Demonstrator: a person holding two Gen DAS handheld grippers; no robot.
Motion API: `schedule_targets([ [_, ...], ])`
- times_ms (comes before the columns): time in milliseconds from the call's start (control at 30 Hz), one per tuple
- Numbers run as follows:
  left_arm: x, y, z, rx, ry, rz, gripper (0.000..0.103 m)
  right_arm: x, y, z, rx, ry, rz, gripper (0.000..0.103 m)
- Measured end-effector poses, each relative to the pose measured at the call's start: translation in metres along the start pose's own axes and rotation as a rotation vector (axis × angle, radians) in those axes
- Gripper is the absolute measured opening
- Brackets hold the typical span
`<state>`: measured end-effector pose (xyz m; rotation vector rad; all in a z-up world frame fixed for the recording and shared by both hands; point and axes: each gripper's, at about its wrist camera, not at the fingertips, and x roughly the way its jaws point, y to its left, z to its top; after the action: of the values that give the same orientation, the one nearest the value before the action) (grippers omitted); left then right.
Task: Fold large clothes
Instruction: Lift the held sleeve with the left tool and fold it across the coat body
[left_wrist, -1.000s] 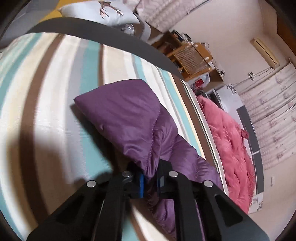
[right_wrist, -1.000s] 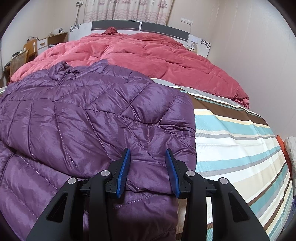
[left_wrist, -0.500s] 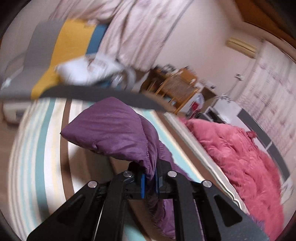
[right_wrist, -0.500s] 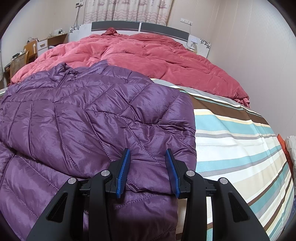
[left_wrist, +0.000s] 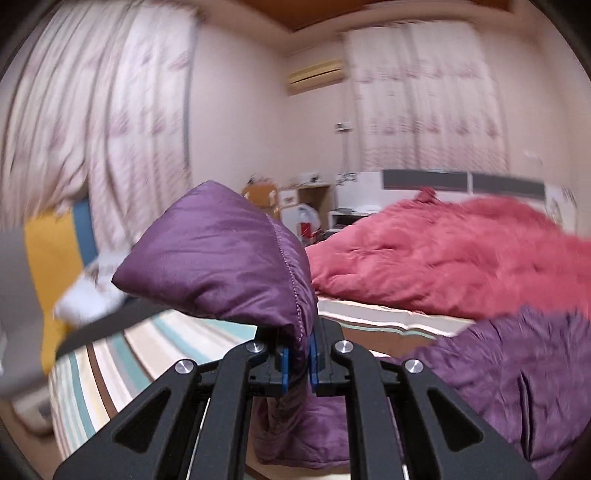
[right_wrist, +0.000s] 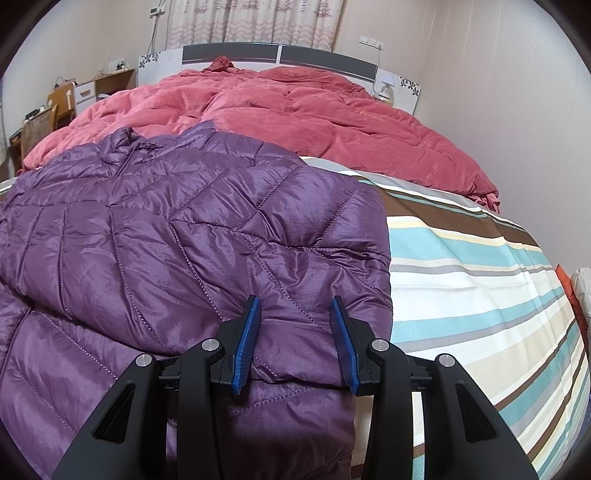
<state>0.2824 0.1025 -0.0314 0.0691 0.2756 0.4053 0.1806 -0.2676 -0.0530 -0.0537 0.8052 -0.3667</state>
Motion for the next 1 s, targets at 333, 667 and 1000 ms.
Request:
schedule_targets([
  [333, -0.055, -0.085, 0.011, 0.258, -0.085, -0.108, 0.007, -0.001, 0.000, 0.000, 0.003, -0.002, 0.002, 0.039],
  [667, -0.104, -0.166, 0.000, 0.516, -0.162, -0.235, 0.007, -0.001, 0.000, 0.000, 0.007, -0.003, 0.005, 0.039],
  [1000, -0.136, -0.219, -0.016, 0.676, -0.163, -0.333, 0.007, -0.002, -0.001, 0.000, 0.014, -0.007, 0.009, 0.039],
])
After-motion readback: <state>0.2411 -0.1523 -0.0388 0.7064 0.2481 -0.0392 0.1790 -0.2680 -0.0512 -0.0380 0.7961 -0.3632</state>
